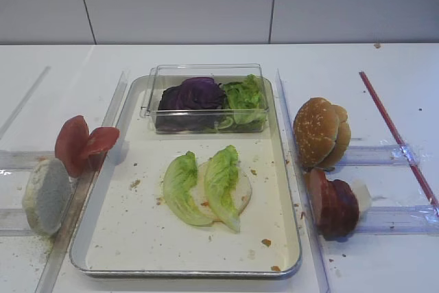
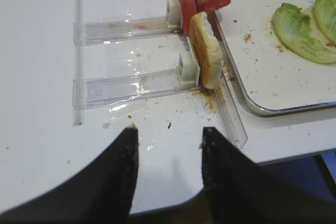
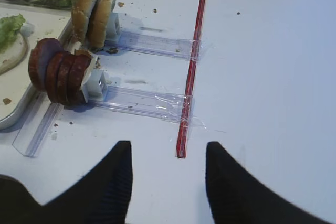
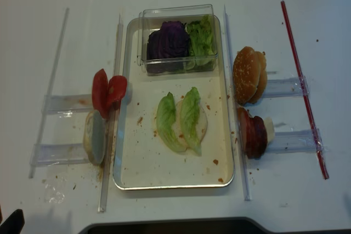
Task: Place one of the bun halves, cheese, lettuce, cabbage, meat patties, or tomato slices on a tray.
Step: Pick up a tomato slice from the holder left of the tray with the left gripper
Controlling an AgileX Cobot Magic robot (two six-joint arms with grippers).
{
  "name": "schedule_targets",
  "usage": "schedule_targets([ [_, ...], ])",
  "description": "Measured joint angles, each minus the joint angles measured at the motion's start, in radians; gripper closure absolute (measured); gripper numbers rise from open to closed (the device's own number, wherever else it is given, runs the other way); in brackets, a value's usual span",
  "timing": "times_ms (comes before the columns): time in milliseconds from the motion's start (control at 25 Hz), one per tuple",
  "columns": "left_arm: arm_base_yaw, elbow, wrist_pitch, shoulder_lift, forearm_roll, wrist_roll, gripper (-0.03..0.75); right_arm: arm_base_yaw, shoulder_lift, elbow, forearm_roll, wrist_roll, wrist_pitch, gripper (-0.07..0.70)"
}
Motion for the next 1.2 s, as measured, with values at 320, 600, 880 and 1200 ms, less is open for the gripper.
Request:
schedule_targets([
  [320,0.0,0.0,0.0,0.0,0.0,0.0,0.43,0.0,0.0,0.0,0.0,0.0,0.0,0.258],
  [600,0.0,0.0,0.0,0.0,0.0,0.0,0.43,0.0,0.0,0.0,-0.002,0.0,0.0,0.258],
  [880,0.0,0.0,0.0,0.0,0.0,0.0,0.43,0.0,0.0,0.0,-0.002,-0.002,0.0,0.258],
  [1200,0.0,0.0,0.0,0.0,-0.006,0.0,0.43,0.0,0.0,0.0,-0.003,-0.006,0.0,0.258],
])
